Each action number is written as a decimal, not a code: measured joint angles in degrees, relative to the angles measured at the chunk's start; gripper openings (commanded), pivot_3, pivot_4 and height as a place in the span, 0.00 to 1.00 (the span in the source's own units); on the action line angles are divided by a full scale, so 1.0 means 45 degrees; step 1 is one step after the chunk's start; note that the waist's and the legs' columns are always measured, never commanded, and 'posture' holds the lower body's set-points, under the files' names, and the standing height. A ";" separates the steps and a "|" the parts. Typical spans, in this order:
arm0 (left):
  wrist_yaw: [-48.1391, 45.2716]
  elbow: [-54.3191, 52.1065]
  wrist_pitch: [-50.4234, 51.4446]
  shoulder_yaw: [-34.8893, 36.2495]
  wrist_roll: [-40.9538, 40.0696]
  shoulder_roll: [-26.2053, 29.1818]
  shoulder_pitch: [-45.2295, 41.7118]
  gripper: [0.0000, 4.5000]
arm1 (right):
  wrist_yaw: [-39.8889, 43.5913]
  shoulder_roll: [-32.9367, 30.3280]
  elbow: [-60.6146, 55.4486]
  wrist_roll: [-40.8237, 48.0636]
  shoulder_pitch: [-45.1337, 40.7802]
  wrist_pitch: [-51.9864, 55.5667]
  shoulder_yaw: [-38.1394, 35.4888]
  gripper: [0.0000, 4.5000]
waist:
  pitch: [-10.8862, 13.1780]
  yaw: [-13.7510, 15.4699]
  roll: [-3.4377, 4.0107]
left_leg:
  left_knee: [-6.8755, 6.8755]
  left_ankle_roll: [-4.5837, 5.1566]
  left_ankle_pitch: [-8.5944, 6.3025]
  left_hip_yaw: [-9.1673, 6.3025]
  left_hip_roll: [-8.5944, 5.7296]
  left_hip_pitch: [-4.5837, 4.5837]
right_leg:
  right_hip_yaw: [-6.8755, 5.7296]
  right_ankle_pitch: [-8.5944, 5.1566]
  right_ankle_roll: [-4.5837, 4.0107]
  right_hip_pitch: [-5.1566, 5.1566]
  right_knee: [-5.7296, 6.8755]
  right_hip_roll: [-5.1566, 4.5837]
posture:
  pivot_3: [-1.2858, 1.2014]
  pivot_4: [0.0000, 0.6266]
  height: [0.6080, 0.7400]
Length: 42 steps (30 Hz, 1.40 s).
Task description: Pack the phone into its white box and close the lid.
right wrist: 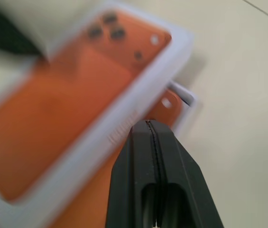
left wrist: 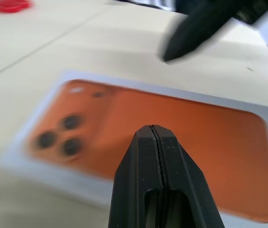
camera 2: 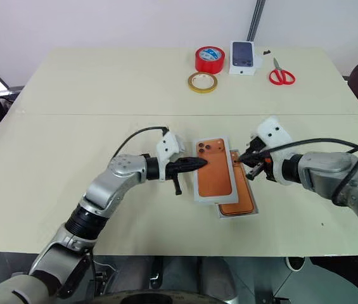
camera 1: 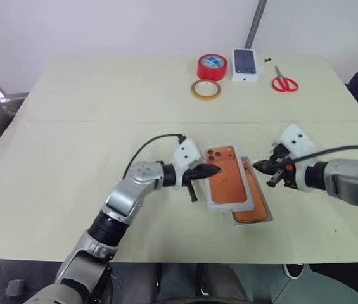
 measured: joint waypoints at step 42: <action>-0.1589 0.0763 0.1216 -0.2755 0.1217 -0.0148 -0.1491 0.00 | 0.3902 0.1564 -0.1311 -0.5809 0.1474 -0.0052 -0.0681 0.00 | -0.0002 0.0282 0.0004 | 0.0014 -0.0008 0.0005 -0.0001 -0.0009 0.0007 | -0.0001 0.0000 0.0000 0.0011 0.0011 -0.0004 | 0.52 0.24 1.00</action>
